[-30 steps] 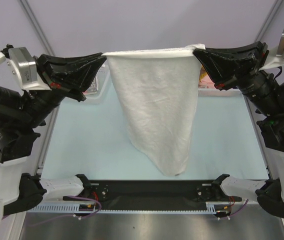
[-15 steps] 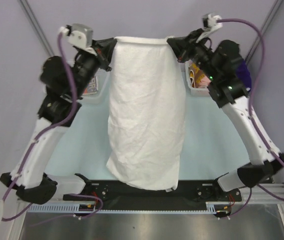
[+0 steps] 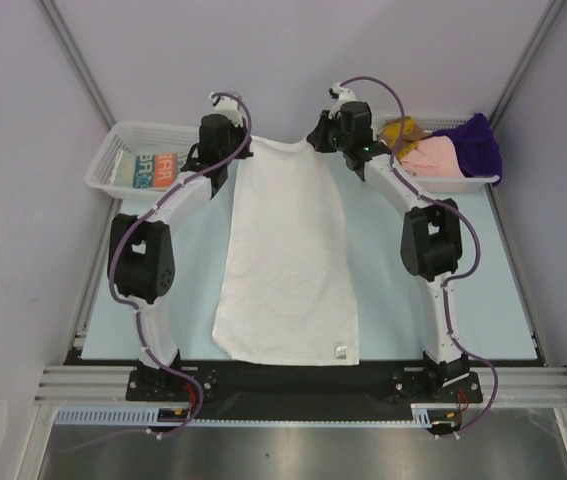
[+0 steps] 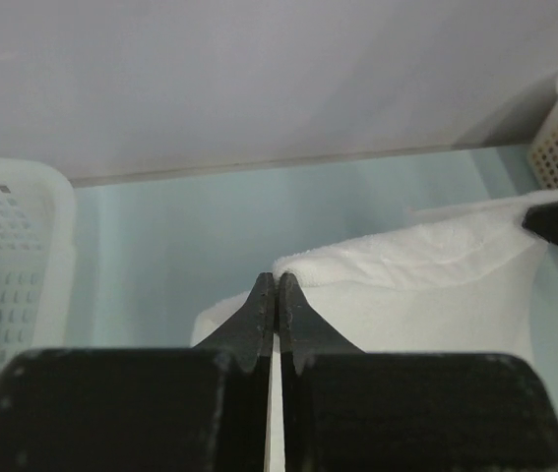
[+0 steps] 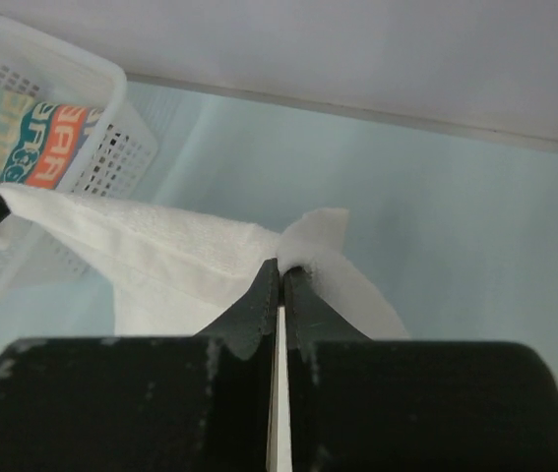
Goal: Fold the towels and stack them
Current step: Flatten out the crumpled towel
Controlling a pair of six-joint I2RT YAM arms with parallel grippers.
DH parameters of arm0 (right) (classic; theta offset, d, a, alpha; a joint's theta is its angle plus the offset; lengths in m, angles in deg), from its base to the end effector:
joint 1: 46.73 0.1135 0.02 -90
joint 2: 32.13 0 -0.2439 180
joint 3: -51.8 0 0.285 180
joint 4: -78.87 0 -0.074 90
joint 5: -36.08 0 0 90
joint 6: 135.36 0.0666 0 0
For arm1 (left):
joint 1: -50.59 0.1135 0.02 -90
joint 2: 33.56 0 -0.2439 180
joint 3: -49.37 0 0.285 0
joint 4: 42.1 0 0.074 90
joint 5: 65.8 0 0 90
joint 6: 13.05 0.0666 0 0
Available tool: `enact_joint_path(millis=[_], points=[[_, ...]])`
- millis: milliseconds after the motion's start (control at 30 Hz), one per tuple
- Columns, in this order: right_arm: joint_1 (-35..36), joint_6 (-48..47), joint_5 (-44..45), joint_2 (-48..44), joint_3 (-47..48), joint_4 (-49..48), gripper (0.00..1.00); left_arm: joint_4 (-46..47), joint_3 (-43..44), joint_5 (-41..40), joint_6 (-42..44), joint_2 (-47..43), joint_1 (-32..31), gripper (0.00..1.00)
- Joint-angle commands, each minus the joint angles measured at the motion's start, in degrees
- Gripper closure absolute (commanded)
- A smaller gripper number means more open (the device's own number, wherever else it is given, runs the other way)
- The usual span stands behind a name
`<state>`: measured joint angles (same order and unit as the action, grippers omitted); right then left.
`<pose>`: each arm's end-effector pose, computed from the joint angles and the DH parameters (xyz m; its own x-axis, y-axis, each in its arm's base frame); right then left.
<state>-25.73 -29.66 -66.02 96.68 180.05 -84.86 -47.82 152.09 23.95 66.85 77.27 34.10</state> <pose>0.5468 0.2248 0.2605 -0.4057 0.1277 -0.9050 -0.4445 0.8376 0.3174 0.5039 -0.1489 0.2676 -0.2747 -0.1016 -0.9561 0.2353 0.9571 -0.1693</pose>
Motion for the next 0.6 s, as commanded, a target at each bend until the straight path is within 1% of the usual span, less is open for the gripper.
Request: enact_joint_path(millis=[0, 100, 200, 333, 367, 400, 433, 533, 567], points=[[0.01, 1.17, 1.2, 3.36, 8.61, -1.49, 1.0, 5.53, 9.17, 0.87, -2.11, 3.86, 1.64, 1.0], [-0.07, 1.87, 1.38, 7.92, 12.22, 0.01, 1.0, 4.46, 12.08, 0.78, -2.19, 8.34, 2.25, 1.0], [-0.08, 3.01, 1.9, 9.35, 10.65, -0.95, 1.0, 5.16, 10.87, 0.43, -2.72, 10.28, 2.25, 1.0], [0.1, 4.68, 2.87, 6.73, 2.84, -5.42, 1.0, 6.13, 6.21, 0.43, -5.09, 9.15, 2.25, 1.0], [0.01, 4.95, 3.48, 5.84, -0.48, -5.96, 1.0, 6.04, 5.16, 0.43, -5.62, 8.54, 2.25, 1.0], [0.01, 5.21, 3.66, 4.88, -1.82, -6.49, 1.0, 6.22, 2.63, 0.43, -6.84, 7.83, 2.25, 1.0], [0.01, 5.82, 3.75, 2.95, -3.4, -6.75, 1.0, 6.13, 1.29, -1.31, -7.55, 6.0, 2.25, 1.0], [0.97, 6.88, 5.15, -0.04, -8.85, -6.58, 1.0, 4.2, -4.07, -2.91, -11.14, 2.65, 2.25, 1.0], [1.33, 7.06, 6.29, -2.32, -10.35, -6.41, 1.0, 3.41, -5.65, -3.17, -12.12, 0.12, 2.34, 1.0]])
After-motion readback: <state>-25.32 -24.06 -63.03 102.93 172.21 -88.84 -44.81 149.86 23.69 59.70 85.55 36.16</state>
